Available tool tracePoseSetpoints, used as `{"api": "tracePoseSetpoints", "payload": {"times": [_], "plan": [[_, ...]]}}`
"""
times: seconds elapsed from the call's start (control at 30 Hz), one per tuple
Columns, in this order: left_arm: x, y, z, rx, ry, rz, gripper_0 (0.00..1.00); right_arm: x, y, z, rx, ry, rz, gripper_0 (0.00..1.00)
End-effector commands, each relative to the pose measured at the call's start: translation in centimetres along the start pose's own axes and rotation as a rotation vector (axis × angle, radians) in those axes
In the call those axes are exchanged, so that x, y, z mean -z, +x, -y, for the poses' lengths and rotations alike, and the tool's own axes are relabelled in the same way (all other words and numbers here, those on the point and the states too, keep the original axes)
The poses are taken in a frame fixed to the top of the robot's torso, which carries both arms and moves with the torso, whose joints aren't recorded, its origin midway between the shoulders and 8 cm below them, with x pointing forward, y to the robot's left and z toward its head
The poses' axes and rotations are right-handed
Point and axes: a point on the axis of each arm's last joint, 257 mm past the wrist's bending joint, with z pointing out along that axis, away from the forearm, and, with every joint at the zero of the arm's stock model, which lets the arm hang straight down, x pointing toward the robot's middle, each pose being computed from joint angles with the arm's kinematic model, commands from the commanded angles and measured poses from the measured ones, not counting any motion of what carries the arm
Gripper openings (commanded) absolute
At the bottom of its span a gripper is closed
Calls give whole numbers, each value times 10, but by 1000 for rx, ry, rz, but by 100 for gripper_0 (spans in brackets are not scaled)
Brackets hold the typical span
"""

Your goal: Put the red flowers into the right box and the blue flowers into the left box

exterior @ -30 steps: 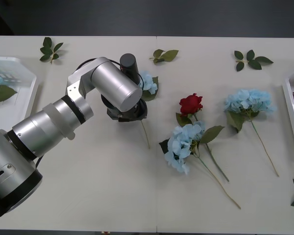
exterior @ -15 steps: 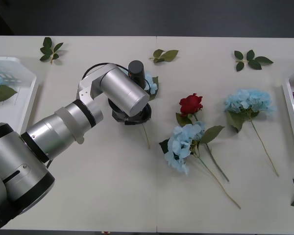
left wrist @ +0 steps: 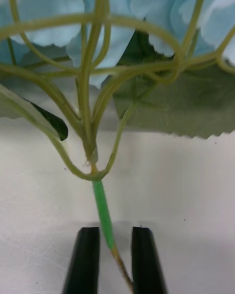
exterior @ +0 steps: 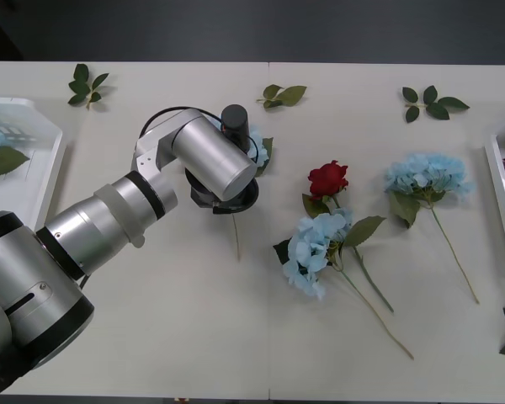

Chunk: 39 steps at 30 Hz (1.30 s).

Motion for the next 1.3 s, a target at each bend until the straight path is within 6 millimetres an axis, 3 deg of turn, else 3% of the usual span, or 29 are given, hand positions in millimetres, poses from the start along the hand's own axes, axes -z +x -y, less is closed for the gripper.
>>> {"api": "tracePoseSetpoints", "payload": {"times": [0.03,0.23,0.43,0.77,0.93,1.3], "plan": [[22,-31,17,-43,8,84,0,-7,-17,-28,34,20,17,69],[46,-49,10,-90,5,140,0,-36,-20,-51,124,100,15,69],[85,-60,-14,-154,-44,177,0,-63,-23,-77,125,103,27,69],[121,-69,-53,-192,-31,235,0,-88,-26,-104,98,77,54,69],[143,-72,-96,-197,-17,216,0,-100,-24,-116,104,59,66,69],[200,-71,-233,-158,-115,174,0,-121,-28,-131,90,40,75,69]]}}
